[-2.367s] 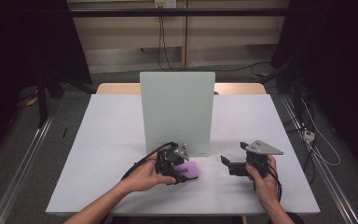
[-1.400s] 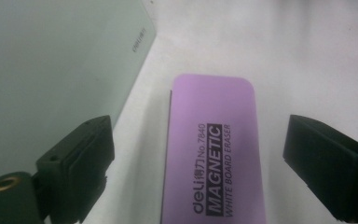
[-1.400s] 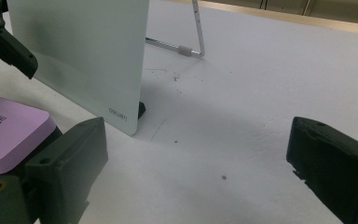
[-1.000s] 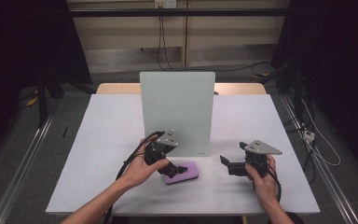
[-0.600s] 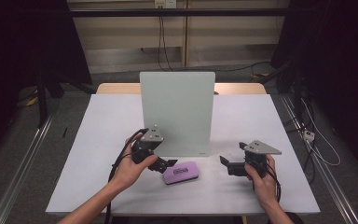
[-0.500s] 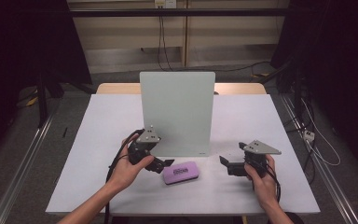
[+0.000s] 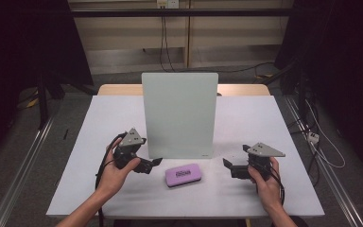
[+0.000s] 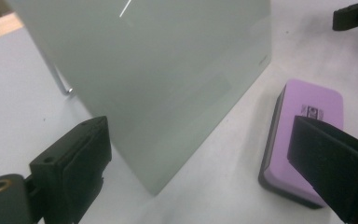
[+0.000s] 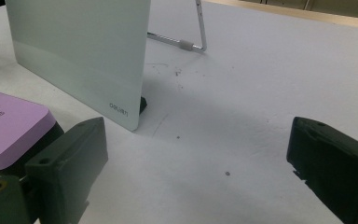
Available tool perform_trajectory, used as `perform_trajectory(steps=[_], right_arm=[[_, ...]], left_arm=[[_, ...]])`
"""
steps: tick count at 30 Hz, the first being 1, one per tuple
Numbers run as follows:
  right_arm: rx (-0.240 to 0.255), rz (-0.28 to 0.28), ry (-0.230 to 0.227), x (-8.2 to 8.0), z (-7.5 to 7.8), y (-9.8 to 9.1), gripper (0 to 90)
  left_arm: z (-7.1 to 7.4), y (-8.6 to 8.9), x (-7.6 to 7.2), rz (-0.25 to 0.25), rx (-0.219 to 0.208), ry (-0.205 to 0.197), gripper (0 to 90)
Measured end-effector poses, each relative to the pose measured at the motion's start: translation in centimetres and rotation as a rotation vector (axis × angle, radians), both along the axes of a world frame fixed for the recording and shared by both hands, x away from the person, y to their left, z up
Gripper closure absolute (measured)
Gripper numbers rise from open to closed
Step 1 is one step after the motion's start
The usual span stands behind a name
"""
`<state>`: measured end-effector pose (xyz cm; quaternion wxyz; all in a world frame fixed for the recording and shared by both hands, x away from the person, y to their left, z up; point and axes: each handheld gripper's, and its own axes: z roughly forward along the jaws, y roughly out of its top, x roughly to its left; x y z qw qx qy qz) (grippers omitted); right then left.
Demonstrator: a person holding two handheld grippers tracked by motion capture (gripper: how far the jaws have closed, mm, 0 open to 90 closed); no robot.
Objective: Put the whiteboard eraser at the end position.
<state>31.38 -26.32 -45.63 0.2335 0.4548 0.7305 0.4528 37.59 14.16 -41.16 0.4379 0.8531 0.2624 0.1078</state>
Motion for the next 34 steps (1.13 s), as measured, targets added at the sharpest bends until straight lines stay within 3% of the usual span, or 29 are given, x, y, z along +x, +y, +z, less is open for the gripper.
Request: perform_trajectory(steps=[7,9,13,19,28,30,34], right_arm=[[-0.002,-0.009,0.004,-0.2,0.0,-0.2,5.1],[-0.001,-0.014,0.007,-0.3,0.0,-0.2,5.1],[-0.001,-0.021,0.009,-0.4,-0.1,-0.3,5.1],[-0.003,-0.023,0.010,-0.5,-0.1,-0.4,5.1],[-0.003,-0.026,0.014,-0.6,-0.1,-0.5,5.0],[-0.005,-0.026,0.014,-0.6,-0.1,-0.5,5.0],[-0.003,-0.030,0.017,-0.6,-0.2,-0.6,5.0]], left_arm=[[-0.1,1.8,-0.5,0.047,-0.003,-0.014,6.3],[-0.2,2.5,-0.6,0.070,-0.007,-0.033,6.3],[-0.6,3.6,-0.9,0.094,-0.031,-0.035,6.3],[-1.1,4.8,-1.3,0.118,-0.026,-0.025,6.3],[-2.4,6.2,-2.2,0.178,-0.071,-0.012,6.1],[-2.6,6.6,-2.3,0.183,-0.098,0.007,6.2],[-2.6,7.1,-2.1,0.225,-0.127,-0.002,6.0]])
